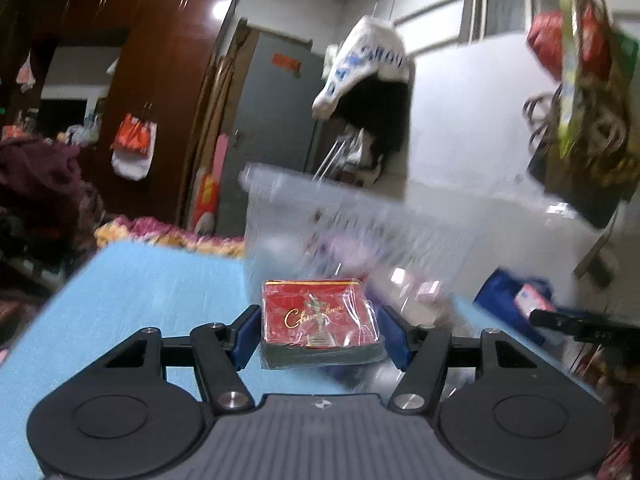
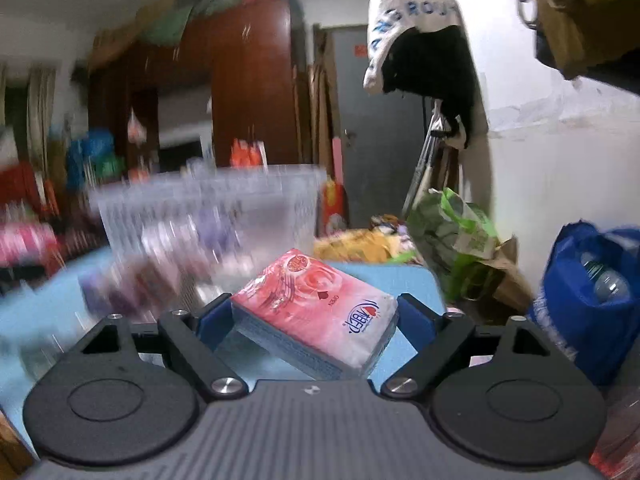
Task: Organize objects
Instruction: 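Carry the red box and tissue pack over the basket and release them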
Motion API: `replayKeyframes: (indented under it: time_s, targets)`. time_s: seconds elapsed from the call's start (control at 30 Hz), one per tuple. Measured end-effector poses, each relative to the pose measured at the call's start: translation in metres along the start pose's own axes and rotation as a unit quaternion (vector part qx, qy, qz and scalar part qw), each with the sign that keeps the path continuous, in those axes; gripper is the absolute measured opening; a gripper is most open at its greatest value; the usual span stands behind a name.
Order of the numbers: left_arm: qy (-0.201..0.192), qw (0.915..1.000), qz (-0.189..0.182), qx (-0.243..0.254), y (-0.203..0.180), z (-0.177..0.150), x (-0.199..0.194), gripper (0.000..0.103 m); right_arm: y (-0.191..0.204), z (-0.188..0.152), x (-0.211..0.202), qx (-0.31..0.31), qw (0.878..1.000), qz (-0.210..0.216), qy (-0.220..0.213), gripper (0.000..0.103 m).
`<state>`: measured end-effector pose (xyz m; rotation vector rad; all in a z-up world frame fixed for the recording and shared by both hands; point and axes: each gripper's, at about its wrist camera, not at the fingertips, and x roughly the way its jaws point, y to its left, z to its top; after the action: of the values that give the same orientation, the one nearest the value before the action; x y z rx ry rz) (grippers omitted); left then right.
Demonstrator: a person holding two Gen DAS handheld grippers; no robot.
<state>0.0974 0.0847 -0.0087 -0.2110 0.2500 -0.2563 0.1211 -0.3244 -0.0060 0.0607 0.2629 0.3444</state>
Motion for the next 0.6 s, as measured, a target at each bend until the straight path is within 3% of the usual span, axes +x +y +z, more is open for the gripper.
replayKeyframes:
  time_s: [0.07, 0.17, 0.23, 0.3, 0.4, 0.5, 0.53, 0.6]
  targets:
    - [-0.023, 0.9997, -0.007, 0.007, -0.007, 0.021, -0.004, 0.066, 0.006, 0.021, -0.008, 0.021, 0.999, 0.028, -0.028, 0.089]
    - [-0.035, 0.9989, -0.027, 0.012, -0.019, 0.067, 0.008, 0.066, 0.036, 0.062, -0.002, -0.018, 0.997, 0.048, -0.052, 0.089]
    - [-0.024, 0.9989, -0.04, 0.012, -0.029, 0.096, 0.03, 0.066, 0.054, 0.089, 0.019, -0.042, 0.997, 0.06, -0.04, 0.089]
    - [0.003, 0.9995, -0.027, 0.014, -0.036, 0.118, 0.063, 0.066, 0.069, 0.109, 0.051, -0.057, 0.997, 0.048, -0.005, 0.089]
    - [0.058, 0.9981, 0.018, 0.011, -0.04, 0.123, 0.108, 0.066, 0.08, 0.119, 0.099, -0.07, 0.996, 0.039, 0.048, 0.089]
    - [0.095, 0.9952, 0.019, 0.008, -0.036, 0.117, 0.135, 0.068, 0.085, 0.116, 0.125, -0.069, 0.993, 0.054, 0.081, 0.09]
    - [0.099, 0.9948, 0.022, 0.01, -0.036, 0.114, 0.14, 0.072, 0.088, 0.115, 0.129, -0.074, 0.993, 0.051, 0.08, 0.091]
    - [0.093, 0.9952, 0.029, 0.005, -0.034, 0.11, 0.143, 0.091, 0.088, 0.115, 0.126, -0.077, 0.994, 0.037, 0.066, 0.097]
